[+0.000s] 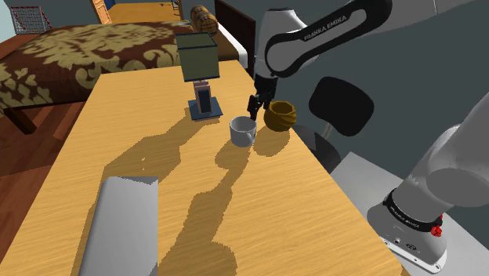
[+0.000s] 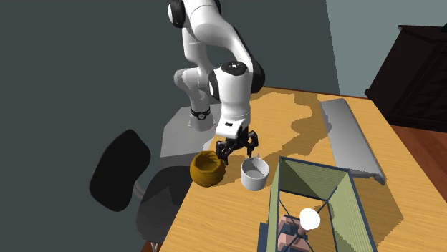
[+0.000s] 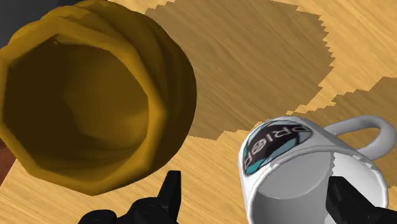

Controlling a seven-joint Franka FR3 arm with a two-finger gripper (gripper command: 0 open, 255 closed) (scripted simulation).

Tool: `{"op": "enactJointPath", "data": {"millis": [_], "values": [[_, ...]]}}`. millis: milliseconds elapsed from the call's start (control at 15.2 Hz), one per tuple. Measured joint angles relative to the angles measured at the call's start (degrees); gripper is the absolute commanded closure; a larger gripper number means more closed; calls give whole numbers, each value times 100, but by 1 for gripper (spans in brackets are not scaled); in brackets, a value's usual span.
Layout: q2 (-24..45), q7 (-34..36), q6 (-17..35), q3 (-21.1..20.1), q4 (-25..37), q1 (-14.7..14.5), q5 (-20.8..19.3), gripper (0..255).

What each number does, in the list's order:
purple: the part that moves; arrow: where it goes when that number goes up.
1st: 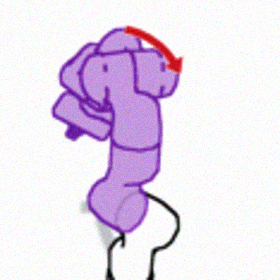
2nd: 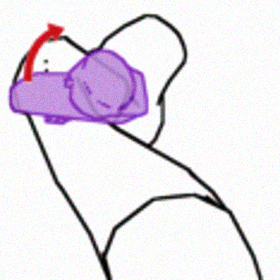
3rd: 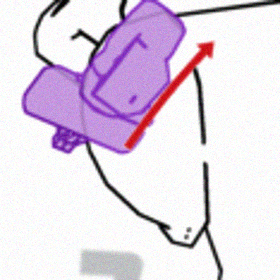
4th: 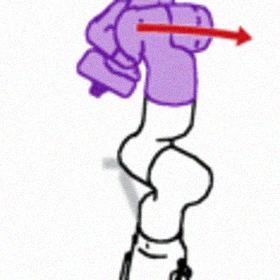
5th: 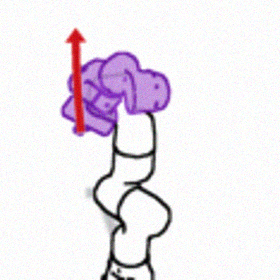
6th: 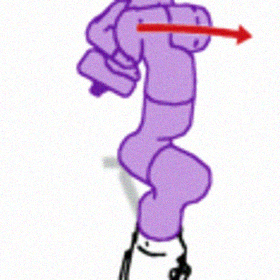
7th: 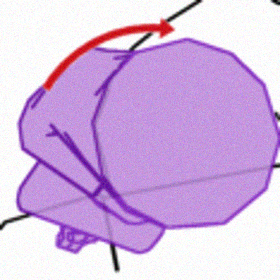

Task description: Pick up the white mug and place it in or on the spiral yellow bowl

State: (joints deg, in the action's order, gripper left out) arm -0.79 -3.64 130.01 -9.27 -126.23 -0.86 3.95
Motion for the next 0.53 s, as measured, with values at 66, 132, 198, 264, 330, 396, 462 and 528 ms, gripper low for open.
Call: {"op": "enactJointPath", "data": {"millis": [66,132,198,264,330,396,462,528], "values": [[220,1,92,-6,156,-5,-16,0],[426,9,150,-11,330,-12,-33,0],[542,43,192,-27,421,-33,-45,0],[619,44,258,-30,442,-37,-50,0],[669,45,337,-31,417,-40,-53,0],[741,51,404,-31,424,-45,-66,0],[810,78,462,-38,437,-59,-81,0],[864,86,529,-40,423,-65,-89,0]]}}
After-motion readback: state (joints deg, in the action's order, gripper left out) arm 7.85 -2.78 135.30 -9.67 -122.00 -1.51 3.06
